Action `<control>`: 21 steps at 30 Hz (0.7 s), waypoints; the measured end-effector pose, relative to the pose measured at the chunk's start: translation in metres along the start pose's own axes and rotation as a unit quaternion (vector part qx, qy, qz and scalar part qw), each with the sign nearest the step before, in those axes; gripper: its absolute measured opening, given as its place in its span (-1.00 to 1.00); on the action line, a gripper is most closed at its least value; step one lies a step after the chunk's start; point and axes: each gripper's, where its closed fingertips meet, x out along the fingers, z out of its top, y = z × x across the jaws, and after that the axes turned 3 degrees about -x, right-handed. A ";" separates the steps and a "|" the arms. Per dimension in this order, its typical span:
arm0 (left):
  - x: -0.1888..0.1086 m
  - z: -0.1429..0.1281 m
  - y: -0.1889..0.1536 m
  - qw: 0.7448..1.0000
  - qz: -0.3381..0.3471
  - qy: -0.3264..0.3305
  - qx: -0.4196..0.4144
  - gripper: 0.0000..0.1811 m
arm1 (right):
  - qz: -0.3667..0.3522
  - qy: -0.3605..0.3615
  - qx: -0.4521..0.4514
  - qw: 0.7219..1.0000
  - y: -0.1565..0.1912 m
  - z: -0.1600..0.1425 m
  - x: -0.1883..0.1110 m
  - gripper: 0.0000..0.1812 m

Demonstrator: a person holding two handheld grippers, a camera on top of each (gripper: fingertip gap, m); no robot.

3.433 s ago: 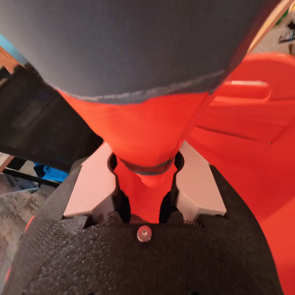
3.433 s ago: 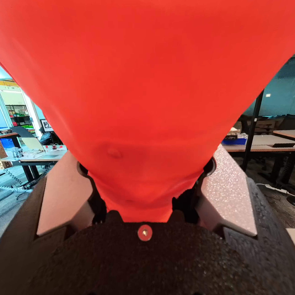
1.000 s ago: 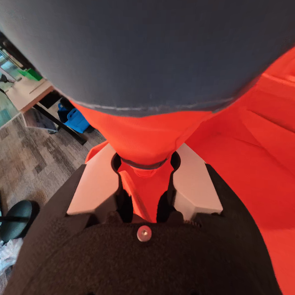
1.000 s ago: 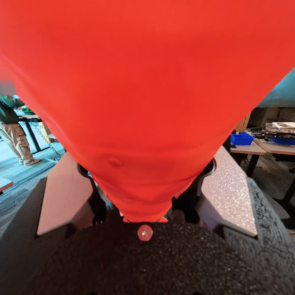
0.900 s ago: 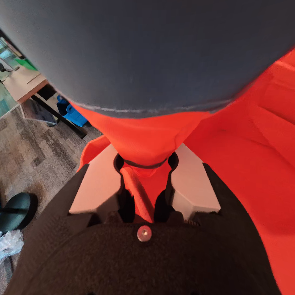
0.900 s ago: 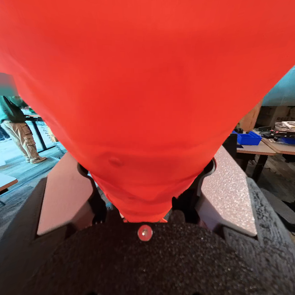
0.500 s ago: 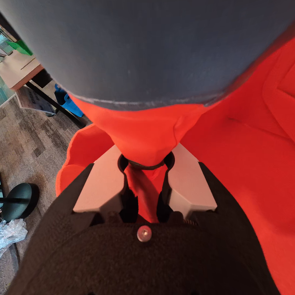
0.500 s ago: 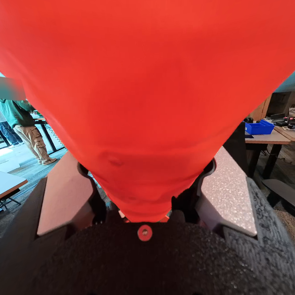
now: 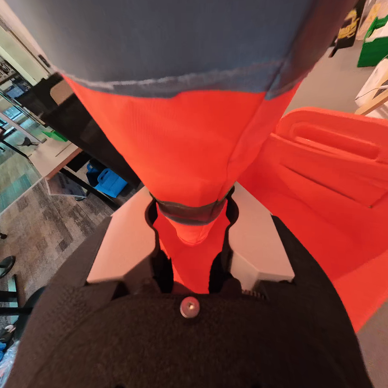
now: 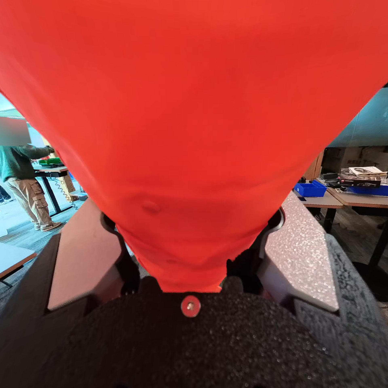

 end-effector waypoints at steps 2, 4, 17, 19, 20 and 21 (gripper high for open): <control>-0.014 0.005 -0.011 1.000 0.005 -0.011 0.004 -0.25 | 0.000 0.005 -0.003 1.000 0.008 0.007 -0.017 0.65; -0.026 0.005 -0.021 1.000 0.010 -0.016 0.003 -0.25 | 0.000 0.010 -0.005 1.000 0.015 0.008 -0.033 0.65; -0.047 -0.099 -0.042 0.996 -0.005 0.092 0.014 -0.31 | -0.005 0.047 0.044 0.998 0.033 -0.083 -0.054 0.65; -0.046 -0.113 -0.041 0.994 -0.012 0.111 0.017 -0.33 | -0.009 0.051 0.058 0.997 0.029 -0.098 -0.049 0.64; -0.045 -0.121 -0.040 0.992 -0.012 0.124 0.019 -0.36 | -0.011 0.056 0.064 0.996 0.026 -0.105 -0.047 0.64; -0.043 -0.128 -0.039 0.990 -0.015 0.142 0.012 -0.37 | -0.013 0.057 0.070 0.996 0.023 -0.112 -0.045 0.64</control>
